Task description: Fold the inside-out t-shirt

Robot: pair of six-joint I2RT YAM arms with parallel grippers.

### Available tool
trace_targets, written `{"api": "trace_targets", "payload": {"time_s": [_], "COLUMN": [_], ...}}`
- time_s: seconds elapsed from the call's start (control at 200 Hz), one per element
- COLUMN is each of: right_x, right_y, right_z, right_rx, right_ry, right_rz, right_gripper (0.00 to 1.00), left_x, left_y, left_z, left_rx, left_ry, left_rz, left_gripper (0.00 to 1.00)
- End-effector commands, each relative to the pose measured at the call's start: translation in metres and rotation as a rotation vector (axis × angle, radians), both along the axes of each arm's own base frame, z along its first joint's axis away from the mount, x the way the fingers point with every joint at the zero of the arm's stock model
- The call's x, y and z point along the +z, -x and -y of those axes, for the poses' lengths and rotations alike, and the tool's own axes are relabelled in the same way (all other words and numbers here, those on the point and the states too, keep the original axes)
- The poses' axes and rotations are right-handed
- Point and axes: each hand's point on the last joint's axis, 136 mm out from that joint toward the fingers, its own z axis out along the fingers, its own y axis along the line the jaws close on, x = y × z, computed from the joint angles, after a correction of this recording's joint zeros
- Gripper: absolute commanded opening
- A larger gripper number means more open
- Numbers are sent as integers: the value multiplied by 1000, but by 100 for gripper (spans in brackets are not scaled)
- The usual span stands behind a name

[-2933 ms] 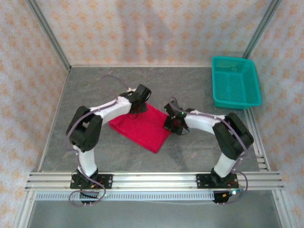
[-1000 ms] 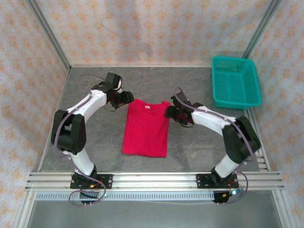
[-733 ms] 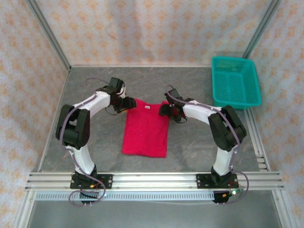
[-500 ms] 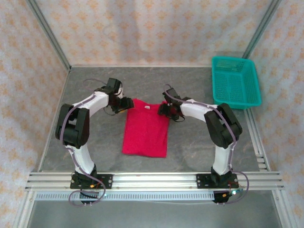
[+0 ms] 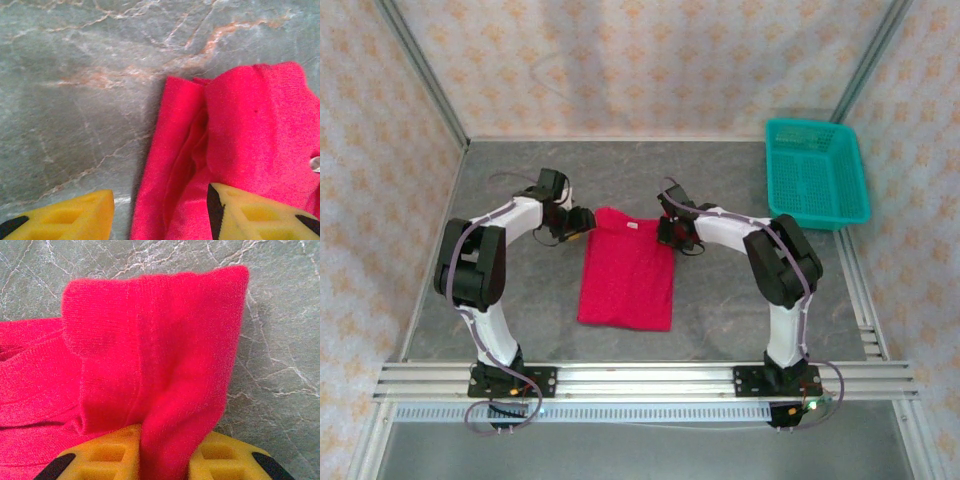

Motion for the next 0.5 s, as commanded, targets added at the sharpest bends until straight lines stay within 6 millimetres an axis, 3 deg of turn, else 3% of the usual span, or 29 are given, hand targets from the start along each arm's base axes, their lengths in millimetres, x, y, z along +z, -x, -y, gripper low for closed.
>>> {"api": "trace_targets", "payload": {"time_s": [0.0,0.16,0.18,0.325,0.41,0.495], "right_x": [-13,-15,-15,-17,-17,-19], "right_y": [2,2,2,2,2,1], "right_z": [-18,-19,-19,-20,-20,-22], "right_rx": [40,41,41,41,41,41], "right_ry": [-34,-37,-38,-38,-39,-46], "right_rz": [-14,-20,-21,-27,-31,-38], "right_gripper": [23,23,23,23,23,22], "left_x": [-4,-5,-17,-38,-47,-51], "left_y": [-10,-21,-20,-17,-14,-15], "left_z": [7,20,22,22,21,24], "left_rx": [-4,-10,-9,-2,8,30], "left_ry": [61,148,154,153,155,187], "left_rz": [32,65,39,-1,-18,-15], "left_gripper": [53,54,54,52,44,26]}}
